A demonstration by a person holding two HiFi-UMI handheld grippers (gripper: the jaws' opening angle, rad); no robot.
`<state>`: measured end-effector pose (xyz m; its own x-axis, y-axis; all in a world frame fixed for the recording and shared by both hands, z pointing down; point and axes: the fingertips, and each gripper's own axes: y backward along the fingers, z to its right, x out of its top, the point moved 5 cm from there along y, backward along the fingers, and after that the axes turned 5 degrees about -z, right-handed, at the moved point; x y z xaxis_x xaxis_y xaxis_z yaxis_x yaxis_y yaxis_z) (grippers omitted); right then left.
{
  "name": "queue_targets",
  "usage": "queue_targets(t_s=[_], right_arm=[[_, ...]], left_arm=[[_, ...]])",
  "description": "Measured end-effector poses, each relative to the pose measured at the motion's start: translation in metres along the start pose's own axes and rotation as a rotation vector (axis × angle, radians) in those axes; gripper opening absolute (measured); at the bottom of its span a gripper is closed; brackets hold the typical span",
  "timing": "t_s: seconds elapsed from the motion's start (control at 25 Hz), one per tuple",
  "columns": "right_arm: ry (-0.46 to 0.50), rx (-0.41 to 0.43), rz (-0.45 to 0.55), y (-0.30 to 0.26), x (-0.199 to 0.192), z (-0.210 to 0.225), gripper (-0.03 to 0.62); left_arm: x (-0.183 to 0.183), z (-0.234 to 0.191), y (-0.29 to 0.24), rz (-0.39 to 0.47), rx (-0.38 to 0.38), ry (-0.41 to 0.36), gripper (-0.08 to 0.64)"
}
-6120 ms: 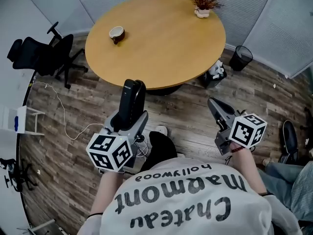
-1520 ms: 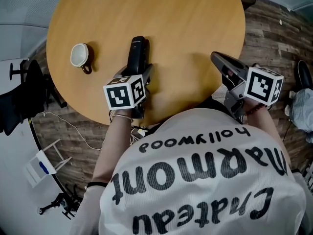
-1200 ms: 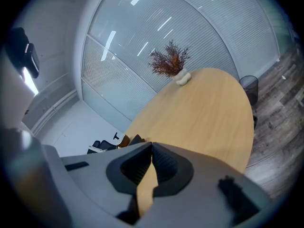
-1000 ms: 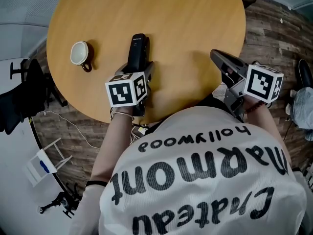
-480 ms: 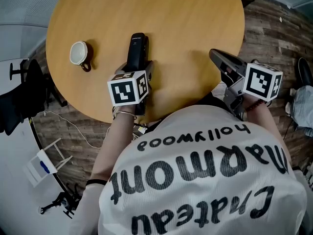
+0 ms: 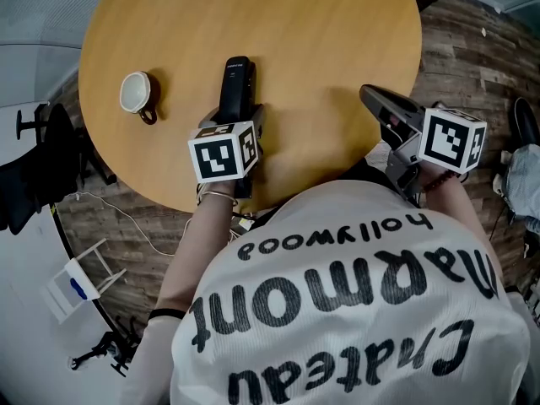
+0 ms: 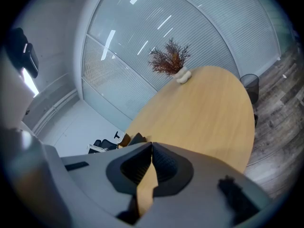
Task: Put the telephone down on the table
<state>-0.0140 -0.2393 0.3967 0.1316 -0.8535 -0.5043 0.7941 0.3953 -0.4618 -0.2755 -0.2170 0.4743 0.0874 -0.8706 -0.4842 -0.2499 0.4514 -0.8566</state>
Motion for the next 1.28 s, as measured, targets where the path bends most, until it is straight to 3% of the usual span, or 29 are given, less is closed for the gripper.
queue_targets(t_s=[0.64, 1.08, 1.28], right_arm=[[0.013, 0.002, -0.001, 0.0014, 0.0006, -0.0045, 0.015], [0.010, -0.002, 0.003, 0.0025, -0.0006, -0.0040, 0.015], [0.002, -0.012, 0.011, 0.0081, -0.0059, -0.0022, 0.015]], left_arm=[[0.0017, 0.0011, -0.0023, -0.015, 0.034, -0.029, 0.281], [0.0016, 0.0038, -0.0044, -0.024, 0.069, -0.104, 0.279], [0.0014, 0.0059, -0.0049, -0.020, 0.057, -0.185, 0.278]])
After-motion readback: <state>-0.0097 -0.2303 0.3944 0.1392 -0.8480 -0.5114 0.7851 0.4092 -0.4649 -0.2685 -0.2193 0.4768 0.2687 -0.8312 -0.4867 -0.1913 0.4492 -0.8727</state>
